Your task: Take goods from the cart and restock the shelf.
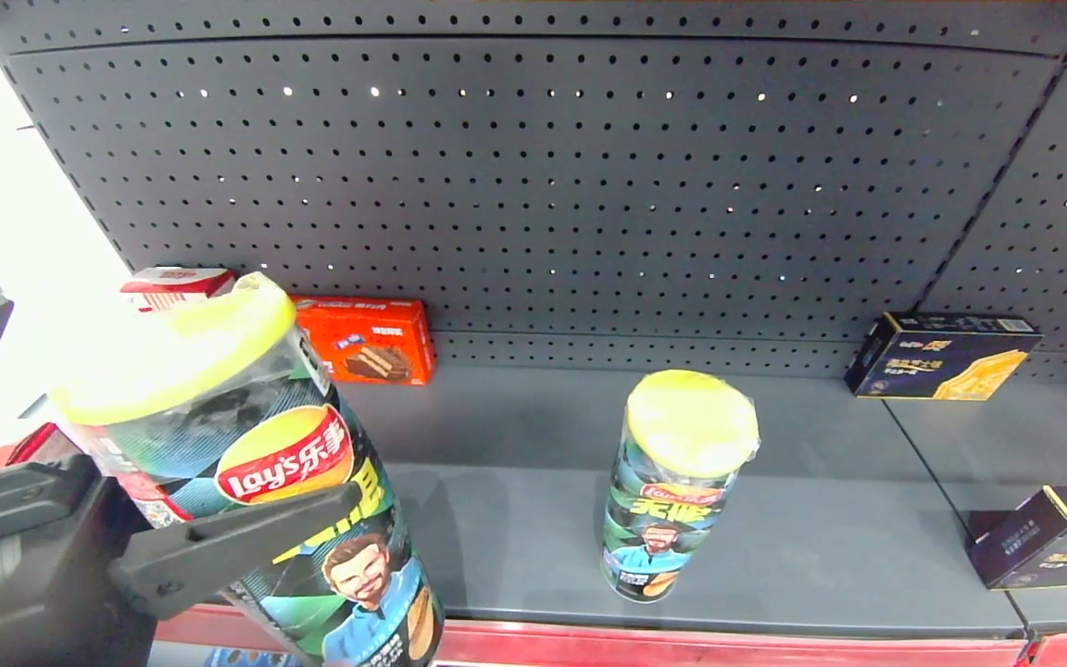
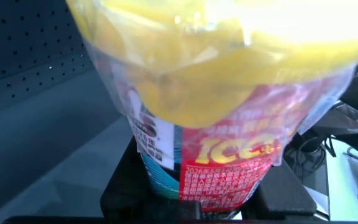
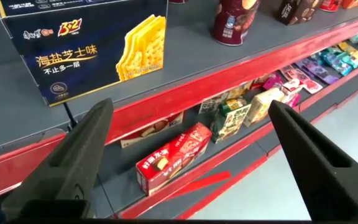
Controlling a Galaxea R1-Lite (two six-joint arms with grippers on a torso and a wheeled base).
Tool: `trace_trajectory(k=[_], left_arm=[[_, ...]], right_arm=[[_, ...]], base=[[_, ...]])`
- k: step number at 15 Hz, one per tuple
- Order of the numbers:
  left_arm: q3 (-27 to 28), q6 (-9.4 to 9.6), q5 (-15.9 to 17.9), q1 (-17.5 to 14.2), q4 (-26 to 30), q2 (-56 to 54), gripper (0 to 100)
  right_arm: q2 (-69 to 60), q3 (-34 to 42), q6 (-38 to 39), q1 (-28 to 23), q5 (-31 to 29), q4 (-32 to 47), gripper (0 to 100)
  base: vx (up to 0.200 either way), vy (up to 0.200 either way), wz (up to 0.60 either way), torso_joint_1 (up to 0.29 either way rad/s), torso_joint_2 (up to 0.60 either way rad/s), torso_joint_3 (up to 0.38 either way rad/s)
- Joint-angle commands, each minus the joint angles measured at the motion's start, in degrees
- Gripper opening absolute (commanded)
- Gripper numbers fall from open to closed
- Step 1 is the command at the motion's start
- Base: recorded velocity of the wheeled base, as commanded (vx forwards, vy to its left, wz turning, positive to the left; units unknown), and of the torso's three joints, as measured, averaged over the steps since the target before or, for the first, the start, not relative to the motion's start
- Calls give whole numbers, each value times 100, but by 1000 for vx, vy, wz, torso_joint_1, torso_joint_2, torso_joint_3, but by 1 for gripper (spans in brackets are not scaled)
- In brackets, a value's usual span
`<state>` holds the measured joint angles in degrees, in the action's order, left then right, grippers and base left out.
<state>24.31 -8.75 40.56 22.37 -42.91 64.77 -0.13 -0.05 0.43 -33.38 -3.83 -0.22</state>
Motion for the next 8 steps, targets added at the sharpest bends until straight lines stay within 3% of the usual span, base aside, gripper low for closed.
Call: trace_trajectory(k=[1,8], left_arm=[[-102,-4,-4,4,20,-184,0],[426,102,14,-110,-42,475,0]], right_arm=[[13,5,-8,-2,5,4,100],[13,5,-8,-2,14,4,100]], base=[[0,0,0,0,0,0],[0,0,0,0,0,0]])
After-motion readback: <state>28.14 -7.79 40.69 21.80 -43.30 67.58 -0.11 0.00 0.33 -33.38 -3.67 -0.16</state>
